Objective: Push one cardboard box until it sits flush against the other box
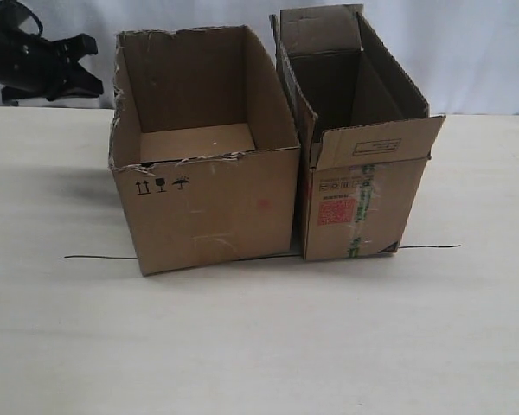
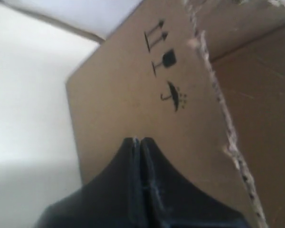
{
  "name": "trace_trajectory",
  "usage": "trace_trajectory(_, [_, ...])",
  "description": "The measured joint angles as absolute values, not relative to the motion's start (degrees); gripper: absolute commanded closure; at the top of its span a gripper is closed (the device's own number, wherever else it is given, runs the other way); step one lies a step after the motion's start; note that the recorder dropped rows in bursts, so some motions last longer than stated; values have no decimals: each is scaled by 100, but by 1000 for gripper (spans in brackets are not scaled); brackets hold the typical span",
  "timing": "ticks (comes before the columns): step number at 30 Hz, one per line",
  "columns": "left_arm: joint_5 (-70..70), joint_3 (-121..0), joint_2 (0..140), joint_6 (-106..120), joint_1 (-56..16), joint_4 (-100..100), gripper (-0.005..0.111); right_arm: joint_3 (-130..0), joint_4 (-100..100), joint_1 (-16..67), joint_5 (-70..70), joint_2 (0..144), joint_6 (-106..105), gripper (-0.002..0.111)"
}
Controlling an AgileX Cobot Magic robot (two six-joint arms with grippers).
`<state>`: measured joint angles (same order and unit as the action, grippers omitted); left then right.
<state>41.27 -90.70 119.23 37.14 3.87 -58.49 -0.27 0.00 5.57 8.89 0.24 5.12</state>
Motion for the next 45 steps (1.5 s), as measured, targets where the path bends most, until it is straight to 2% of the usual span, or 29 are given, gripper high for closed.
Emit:
trace_trajectory(15, [4255,-9031,12150,4934,-192,-7340,107,-27,0,557,889,24,512,103])
trace_trajectory(22, [4348,-9031,11954,4958,233,-7219,107,-27,0,557,889,24,512,103])
trace_trajectory(27, [4862,-8991,11215,4958,544,-6249,107,-27,0,557,889,24,512,103])
trace_trajectory(30, [4905,-8486,10418,4993,543,-5971,107,-27,0,557,889,24,512,103])
trace_trajectory(33, [4516,-7425,9419,5347,532,-6139,107,-27,0,557,889,24,512,103])
trace_trajectory(40, [3509,-4903,7056,7269,532,-7988,107,-27,0,557,889,24,512,103])
trace_trajectory(45, [3481,-3926,5708,8133,532,-8959,107,-27,0,557,889,24,512,103])
